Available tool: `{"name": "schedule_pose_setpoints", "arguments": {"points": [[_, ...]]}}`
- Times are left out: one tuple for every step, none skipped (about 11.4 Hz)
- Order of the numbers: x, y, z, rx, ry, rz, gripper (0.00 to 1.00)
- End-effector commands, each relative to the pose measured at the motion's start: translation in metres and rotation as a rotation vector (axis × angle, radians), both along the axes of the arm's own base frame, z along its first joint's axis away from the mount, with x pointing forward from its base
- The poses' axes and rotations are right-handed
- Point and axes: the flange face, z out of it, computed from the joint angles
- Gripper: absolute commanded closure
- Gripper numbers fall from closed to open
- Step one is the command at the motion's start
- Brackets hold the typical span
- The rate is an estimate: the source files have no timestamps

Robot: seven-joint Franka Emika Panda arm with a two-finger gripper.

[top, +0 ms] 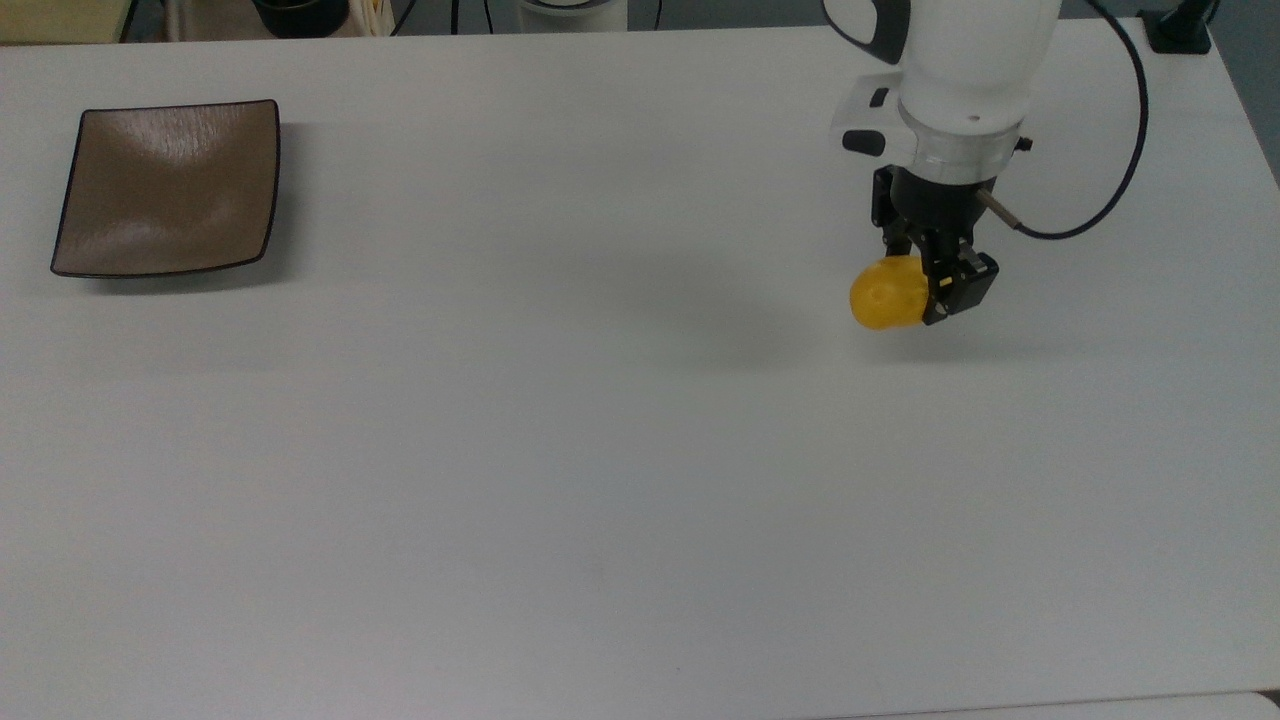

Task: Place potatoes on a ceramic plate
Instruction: 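Close the gripper on the yellow potato, then lift the potato and carry it over the brown square plate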

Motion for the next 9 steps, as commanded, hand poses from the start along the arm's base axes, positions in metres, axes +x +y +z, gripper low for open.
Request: {"name": "schedule_pose_setpoints", "arguments": {"points": [[-0.016,-0.049,0.036,-0.073,0.011,0.201,0.98],[-0.014,-0.071,0.051,-0.095,0.006,0.299,0.98],[-0.020,-0.084,0.070,-0.115,0.004,0.396,0.98],[-0.028,-0.095,0.084,-0.137,-0.005,0.509,0.98],[-0.033,-0.115,0.100,-0.152,-0.029,0.601,0.98],[-0.038,-0.135,0.112,-0.171,-0.048,0.692,0.98],[-0.041,-0.154,0.124,-0.190,-0.043,0.783,0.98],[-0.040,-0.181,0.133,-0.203,-0.023,0.833,0.98],[-0.043,-0.205,0.151,-0.220,-0.043,0.896,0.98]]}}
